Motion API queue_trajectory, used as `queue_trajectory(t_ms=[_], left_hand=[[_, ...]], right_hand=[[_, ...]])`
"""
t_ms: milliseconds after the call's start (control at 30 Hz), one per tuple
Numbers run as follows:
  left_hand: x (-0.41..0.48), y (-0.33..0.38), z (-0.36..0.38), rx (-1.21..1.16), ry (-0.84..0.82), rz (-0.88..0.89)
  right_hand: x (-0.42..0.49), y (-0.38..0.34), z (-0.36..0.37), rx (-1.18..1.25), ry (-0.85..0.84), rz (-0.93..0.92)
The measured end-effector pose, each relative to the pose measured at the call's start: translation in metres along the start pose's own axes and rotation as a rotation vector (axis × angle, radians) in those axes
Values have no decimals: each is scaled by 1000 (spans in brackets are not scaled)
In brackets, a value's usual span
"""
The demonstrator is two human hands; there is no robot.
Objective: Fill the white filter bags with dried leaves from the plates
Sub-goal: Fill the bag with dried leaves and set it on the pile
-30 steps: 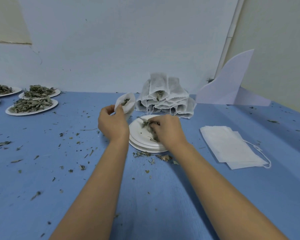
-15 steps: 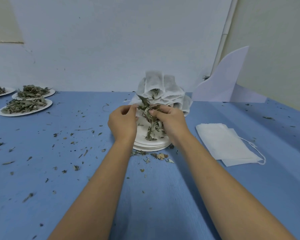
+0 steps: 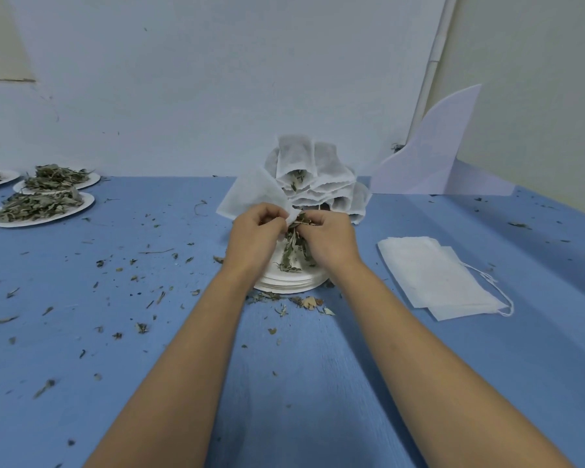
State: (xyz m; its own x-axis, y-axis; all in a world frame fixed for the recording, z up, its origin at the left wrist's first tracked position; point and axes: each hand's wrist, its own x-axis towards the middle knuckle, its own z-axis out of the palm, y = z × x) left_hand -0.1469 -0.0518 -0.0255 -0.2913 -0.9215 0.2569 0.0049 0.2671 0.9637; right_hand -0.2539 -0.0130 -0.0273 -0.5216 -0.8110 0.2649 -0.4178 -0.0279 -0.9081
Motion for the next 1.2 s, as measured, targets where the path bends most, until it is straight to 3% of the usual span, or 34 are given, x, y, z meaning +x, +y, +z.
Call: queue_trajectory(t_ms=[133, 267, 467, 600, 867, 1033, 1200], left_hand=[[0, -2, 4, 49, -124, 38], [-3, -5, 11, 188, -191, 124], [-2, -4, 7, 289, -22, 217], [1, -3, 2, 345, 96, 261], [1, -8, 3, 352, 113, 242], [2, -12, -1, 411, 127, 251], [1, -10, 0, 422, 156, 293]], right_hand=[[3, -1, 0, 34, 27, 71], [4, -5, -4, 217, -29, 185], [1, -13, -1, 389, -60, 269], [1, -16, 7, 353, -60, 245], [-8, -17, 11, 158, -22, 166], [-4, -17, 10, 206, -47, 212], [-1, -16, -1, 318, -45, 139]])
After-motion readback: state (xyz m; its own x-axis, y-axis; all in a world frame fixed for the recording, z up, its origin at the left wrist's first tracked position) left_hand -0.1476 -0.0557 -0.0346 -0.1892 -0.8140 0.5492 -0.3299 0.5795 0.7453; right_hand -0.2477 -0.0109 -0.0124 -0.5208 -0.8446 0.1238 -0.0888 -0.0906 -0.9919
